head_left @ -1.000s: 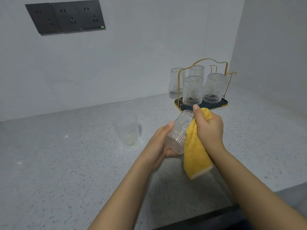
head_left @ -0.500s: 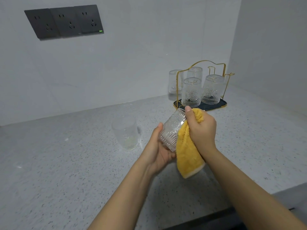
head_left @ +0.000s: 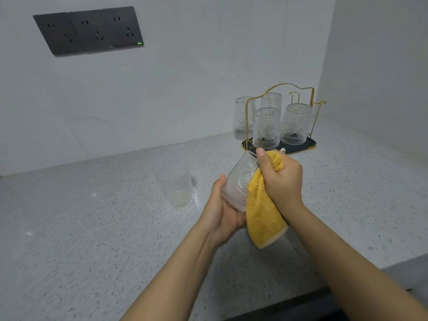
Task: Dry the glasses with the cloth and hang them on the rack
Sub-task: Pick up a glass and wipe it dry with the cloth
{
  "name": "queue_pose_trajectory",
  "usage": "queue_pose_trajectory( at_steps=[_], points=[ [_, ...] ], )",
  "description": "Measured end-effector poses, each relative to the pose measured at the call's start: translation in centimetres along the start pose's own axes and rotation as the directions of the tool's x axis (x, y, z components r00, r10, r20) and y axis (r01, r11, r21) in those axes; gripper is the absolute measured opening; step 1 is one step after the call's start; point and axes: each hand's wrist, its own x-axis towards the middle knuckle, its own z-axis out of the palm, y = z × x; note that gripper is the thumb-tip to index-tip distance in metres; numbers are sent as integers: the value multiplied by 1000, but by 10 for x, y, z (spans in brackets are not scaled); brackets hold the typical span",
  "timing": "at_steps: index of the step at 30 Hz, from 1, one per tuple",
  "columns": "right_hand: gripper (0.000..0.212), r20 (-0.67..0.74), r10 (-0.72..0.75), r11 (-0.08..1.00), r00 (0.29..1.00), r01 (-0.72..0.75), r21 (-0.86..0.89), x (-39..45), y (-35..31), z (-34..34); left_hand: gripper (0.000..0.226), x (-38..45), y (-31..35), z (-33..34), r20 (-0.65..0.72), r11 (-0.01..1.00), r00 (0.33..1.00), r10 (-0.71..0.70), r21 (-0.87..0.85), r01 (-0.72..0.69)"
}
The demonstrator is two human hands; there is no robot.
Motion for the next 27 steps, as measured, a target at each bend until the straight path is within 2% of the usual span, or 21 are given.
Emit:
queue_pose_trajectory(
  at_steps=[1,3,5,7,8,9,11,13,14,16,19,21,22,24,26,27],
  points=[
    [49,-15,11,1000,1000,-10,3,1,0,1,67,0,0,0,9,1000,1000,0,31,0],
    [51,-58,72,997,996,-73,-8,4,1,2,68,0,-3,-1,14,982,994,109,152,-110],
    [53,-81,143,988,986,-147,-52,9,2,3,65,-1,-6,0,11,876,959,284,404,-264],
    [53,-88,171,981,981,-178,-80,10,4,3,54,1,-10,-2,-9,776,905,425,519,-359],
    [52,-78,153,983,985,-160,-87,9,3,4,50,2,-11,-2,-30,796,901,432,483,-365],
    [52,-60,115,989,992,-119,-83,8,2,4,49,3,-10,-2,-38,858,921,388,380,-345],
    [50,-10,16,999,1000,-17,-42,3,-1,4,54,3,-4,-2,7,982,984,179,59,-179],
    [46,23,-44,999,999,45,-8,1,-3,2,63,3,1,-5,60,996,998,14,-86,-8],
    [46,24,-51,999,998,51,4,0,-3,1,66,3,1,-6,84,996,996,-26,-88,33],
    [49,-16,-11,1000,1000,11,18,2,-2,1,64,3,0,-4,68,999,998,-4,-46,7],
    [51,-96,132,990,987,-136,-35,10,3,0,52,3,-7,2,17,979,982,189,72,-190],
    [51,-103,188,979,977,-195,-62,12,6,0,44,7,-13,1,-51,950,968,246,209,-231],
    [52,-95,178,980,979,-185,-76,11,6,1,42,8,-13,0,-75,949,964,254,213,-233],
    [51,-49,89,992,995,-93,-89,5,5,2,47,6,-8,0,-87,982,979,182,71,-176],
    [48,18,-4,998,1000,5,-67,-2,2,2,58,6,-1,-3,-44,992,999,9,-129,-15],
    [49,43,-36,998,998,38,-55,-4,1,2,62,5,1,-4,-28,985,997,-66,-164,60]
  ],
)
